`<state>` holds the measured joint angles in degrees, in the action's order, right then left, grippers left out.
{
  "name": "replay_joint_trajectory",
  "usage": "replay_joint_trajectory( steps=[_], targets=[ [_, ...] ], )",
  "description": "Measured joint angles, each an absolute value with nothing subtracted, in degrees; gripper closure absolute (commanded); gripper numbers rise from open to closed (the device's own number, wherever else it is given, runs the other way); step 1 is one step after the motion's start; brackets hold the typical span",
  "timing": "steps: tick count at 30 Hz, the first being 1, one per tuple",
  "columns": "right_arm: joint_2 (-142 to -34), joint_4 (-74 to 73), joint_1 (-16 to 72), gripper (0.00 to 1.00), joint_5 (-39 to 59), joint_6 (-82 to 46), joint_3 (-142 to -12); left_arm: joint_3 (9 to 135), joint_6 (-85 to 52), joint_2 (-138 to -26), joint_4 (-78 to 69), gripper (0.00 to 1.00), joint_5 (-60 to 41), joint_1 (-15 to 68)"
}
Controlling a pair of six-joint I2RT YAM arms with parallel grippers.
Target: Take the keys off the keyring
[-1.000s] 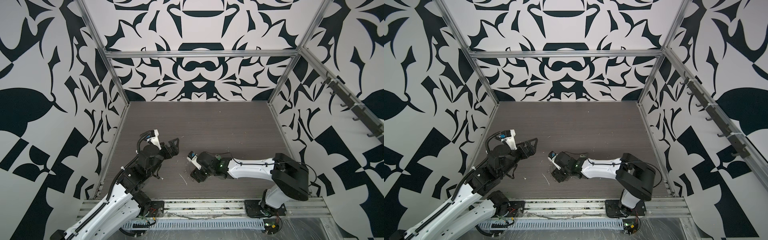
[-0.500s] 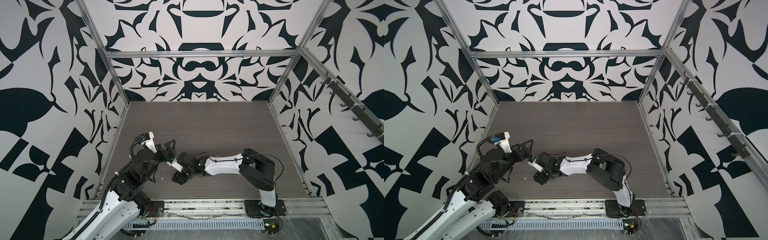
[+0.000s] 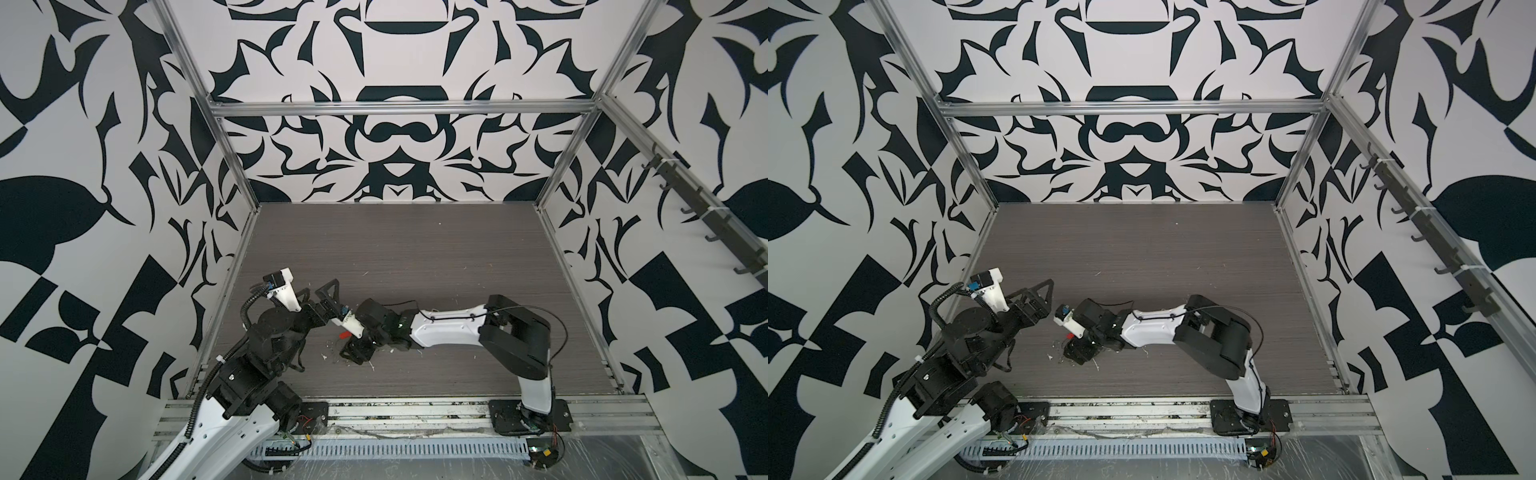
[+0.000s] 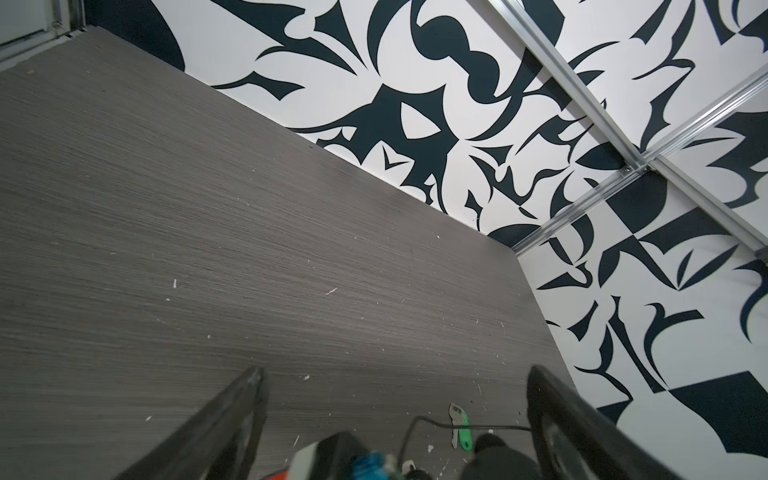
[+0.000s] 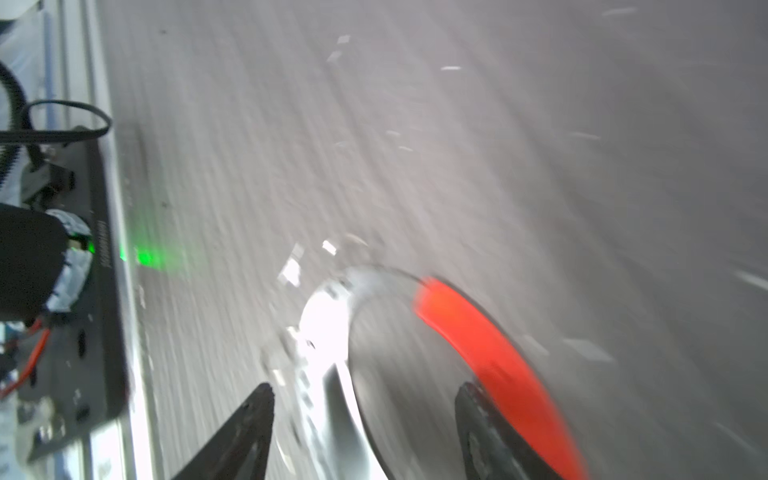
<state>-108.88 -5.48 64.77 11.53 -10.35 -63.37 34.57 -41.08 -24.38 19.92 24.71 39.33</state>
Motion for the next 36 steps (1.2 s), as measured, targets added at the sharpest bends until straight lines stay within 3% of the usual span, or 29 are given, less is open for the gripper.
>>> replay_joint_trajectory(
  steps=[7, 14, 19, 22, 24, 30, 36],
  targets=[
    [-83.57, -14.83, 64.97, 0.01, -1.67, -10.02, -45.28, 33.21, -39.42, -29.78, 14.74, 0.01, 29.61, 39.33],
    [-61.69, -16.29, 64.66, 0.01, -18.98, -10.17, -34.70, 31.97, -30.37, -41.87, 0.80, 0.01, 39.48, 37.98],
    [-50.28, -13.76, 63.55, 0.02, -27.83, -10.57, -29.26, 31.97, -23.73, -53.47, -8.49, 0.01, 39.77, 25.06],
    [-44.05, -11.64, 62.37, 0.08, -31.29, -10.41, -26.79, 31.97, -21.85, -60.12, -10.07, 0.01, 39.86, 15.40],
    [-40.88, -9.85, 61.41, 0.01, -32.91, -10.33, -26.22, 31.92, -20.56, -63.16, -10.83, 0.01, 40.62, 11.94],
    [-36.32, -5.58, 58.37, 0.01, -36.38, -10.83, -26.02, 29.30, -15.51, -69.12, -16.97, 0.01, 44.51, 8.99],
    [-39.51, -3.66, 57.08, 0.01, -37.36, -11.94, -26.09, 22.15, -10.72, -78.28, -33.23, 0.01, 41.98, 6.85]
  ],
)
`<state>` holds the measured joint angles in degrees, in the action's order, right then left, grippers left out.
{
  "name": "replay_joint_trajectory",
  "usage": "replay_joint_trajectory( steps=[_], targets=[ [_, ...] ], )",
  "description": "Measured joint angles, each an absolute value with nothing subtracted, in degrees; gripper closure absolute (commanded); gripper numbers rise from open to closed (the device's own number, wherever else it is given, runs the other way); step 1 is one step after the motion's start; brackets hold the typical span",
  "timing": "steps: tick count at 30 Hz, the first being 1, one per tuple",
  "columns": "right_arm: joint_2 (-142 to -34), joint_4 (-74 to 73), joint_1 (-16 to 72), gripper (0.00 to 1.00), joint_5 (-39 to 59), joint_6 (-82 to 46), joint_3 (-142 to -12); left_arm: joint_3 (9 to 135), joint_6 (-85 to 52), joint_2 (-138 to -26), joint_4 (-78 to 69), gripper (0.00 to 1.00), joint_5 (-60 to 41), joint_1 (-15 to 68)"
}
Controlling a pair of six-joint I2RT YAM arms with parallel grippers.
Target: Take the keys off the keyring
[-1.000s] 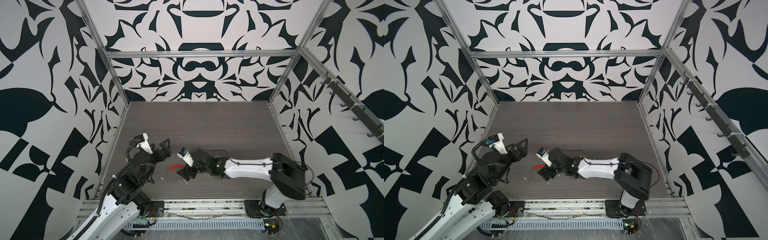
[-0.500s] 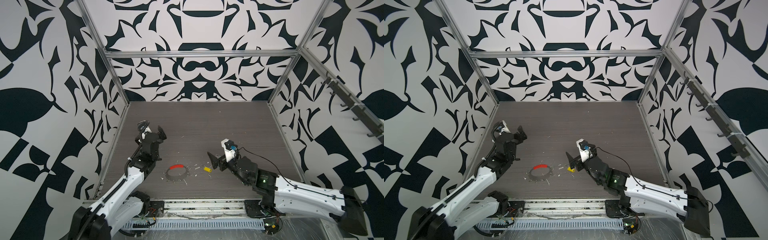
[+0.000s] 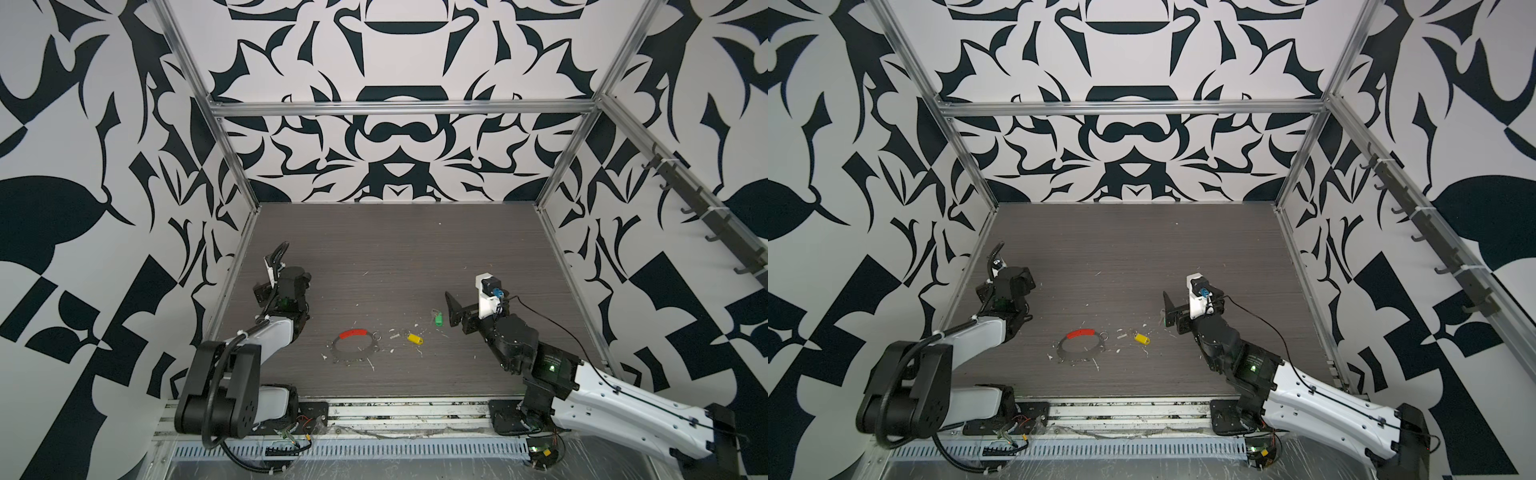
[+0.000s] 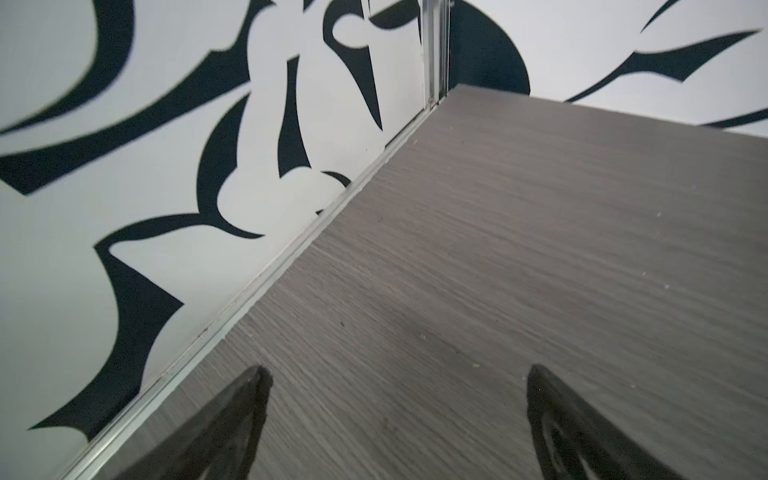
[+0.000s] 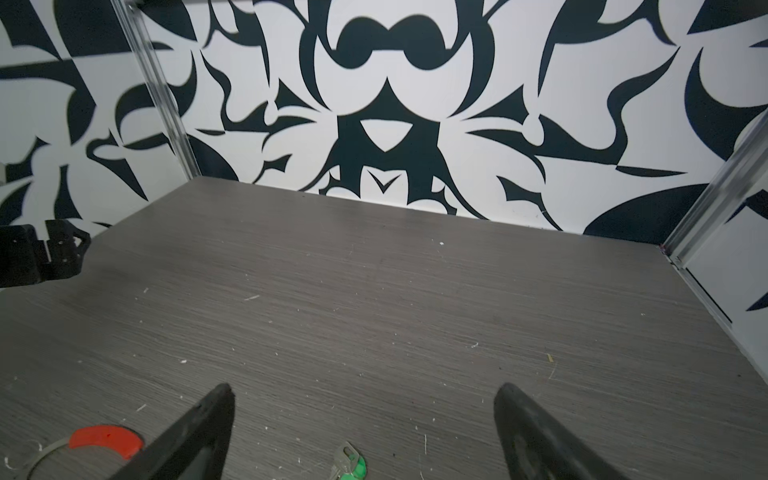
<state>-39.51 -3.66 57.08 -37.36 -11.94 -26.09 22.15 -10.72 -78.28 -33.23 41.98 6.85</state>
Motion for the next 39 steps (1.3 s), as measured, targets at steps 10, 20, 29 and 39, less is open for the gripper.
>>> replay_joint_trajectory(
  steps=[10, 20, 29, 39],
  targets=[
    [-42.39, -3.86, 52.45, 0.01, -34.79, -11.55, -25.71, 18.15, -4.73, -90.96, -55.46, 0.01, 29.39, 3.25],
    [-50.43, -22.76, 37.65, 0.00, -34.54, -2.74, -18.65, 18.33, -4.32, -90.78, -57.91, 0.01, 26.26, 2.94],
    [-69.10, -40.66, 20.78, 0.00, -31.00, 4.01, -14.48, 18.81, -4.91, -90.78, -57.60, 0.01, 24.38, 1.06],
    [-86.11, -51.03, 11.14, 0.00, -21.65, 4.54, -17.06, 19.22, -5.96, -90.78, -56.73, 0.01, 22.85, 0.23]
  ],
)
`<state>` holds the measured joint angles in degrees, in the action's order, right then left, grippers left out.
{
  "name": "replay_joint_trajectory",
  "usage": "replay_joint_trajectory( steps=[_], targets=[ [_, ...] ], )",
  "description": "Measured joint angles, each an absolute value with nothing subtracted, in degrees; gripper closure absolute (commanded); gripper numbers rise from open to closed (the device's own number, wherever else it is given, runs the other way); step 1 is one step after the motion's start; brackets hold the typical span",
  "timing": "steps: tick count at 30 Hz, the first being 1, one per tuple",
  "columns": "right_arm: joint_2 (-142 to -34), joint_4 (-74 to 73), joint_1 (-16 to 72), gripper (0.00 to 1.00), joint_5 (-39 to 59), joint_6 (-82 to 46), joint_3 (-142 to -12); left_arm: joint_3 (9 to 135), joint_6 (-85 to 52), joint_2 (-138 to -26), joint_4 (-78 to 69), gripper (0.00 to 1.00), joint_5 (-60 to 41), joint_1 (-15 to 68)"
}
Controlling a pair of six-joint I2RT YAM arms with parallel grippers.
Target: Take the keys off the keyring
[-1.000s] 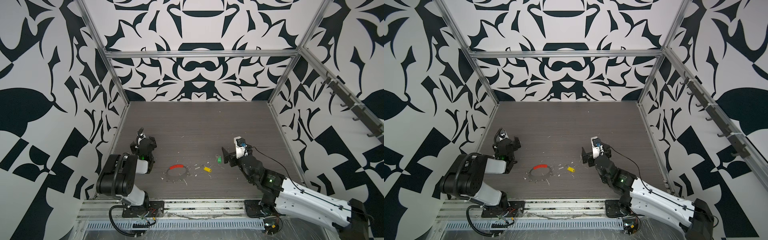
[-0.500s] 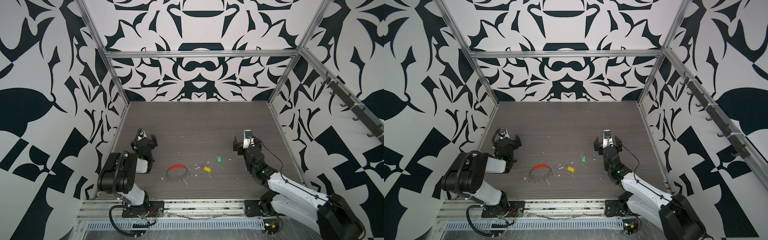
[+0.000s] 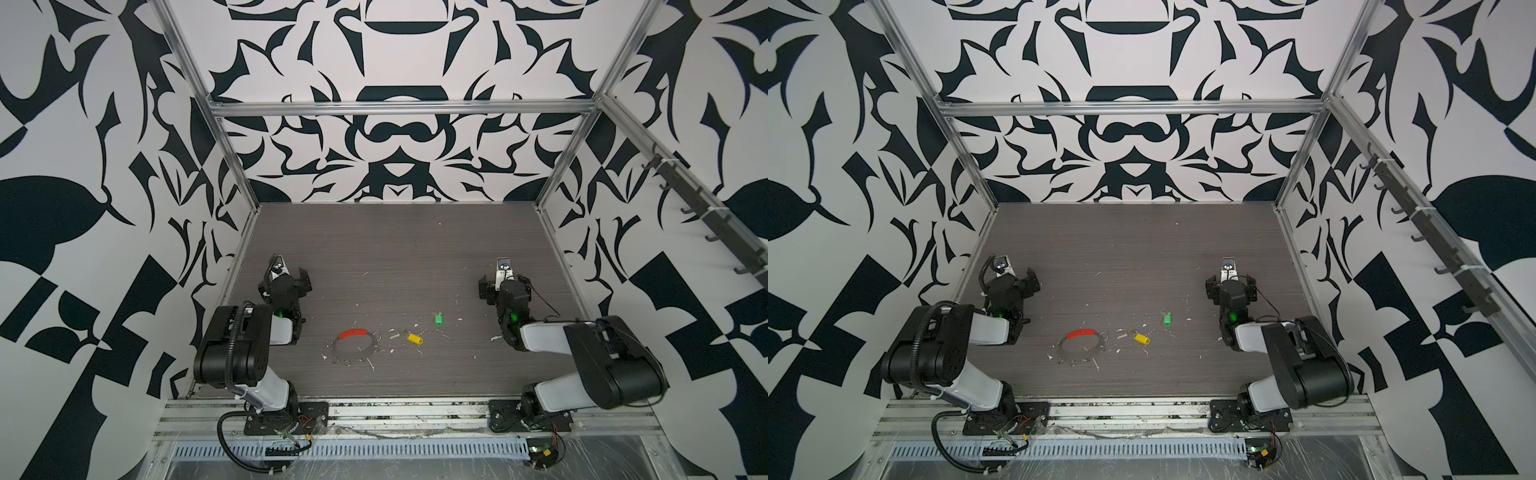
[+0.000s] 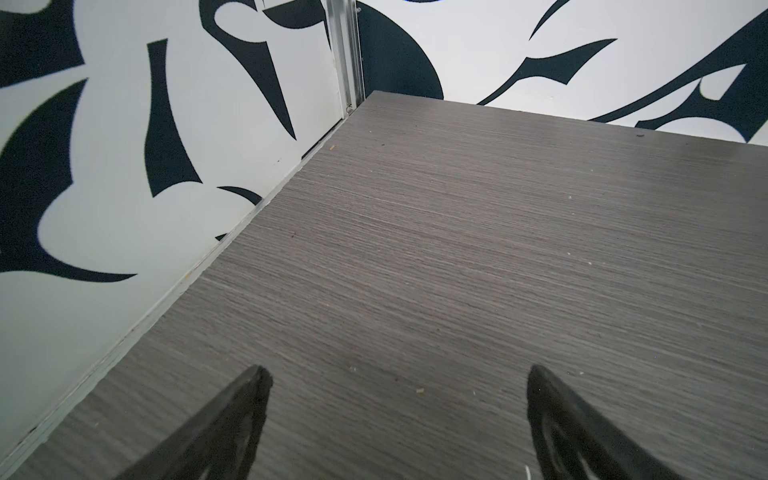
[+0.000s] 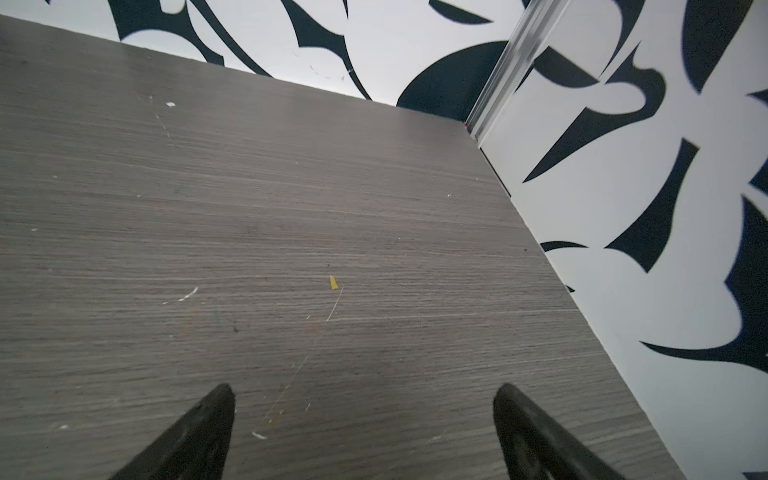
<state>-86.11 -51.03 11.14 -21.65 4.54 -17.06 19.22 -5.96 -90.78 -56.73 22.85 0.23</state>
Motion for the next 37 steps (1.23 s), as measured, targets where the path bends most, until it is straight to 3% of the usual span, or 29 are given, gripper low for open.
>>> replay_joint_trajectory(
  steps=[4, 37],
  targets=[
    [-90.61, -52.58, 10.00, 0.01, -21.08, 3.01, -17.21, 19.27, -6.02, -90.78, -56.36, 0.01, 22.70, 0.14],
    [-90.32, -53.01, 7.09, 0.00, -22.79, -1.98, -18.02, 19.27, -6.02, -90.78, -56.23, 0.01, 22.65, 0.05]
  ],
)
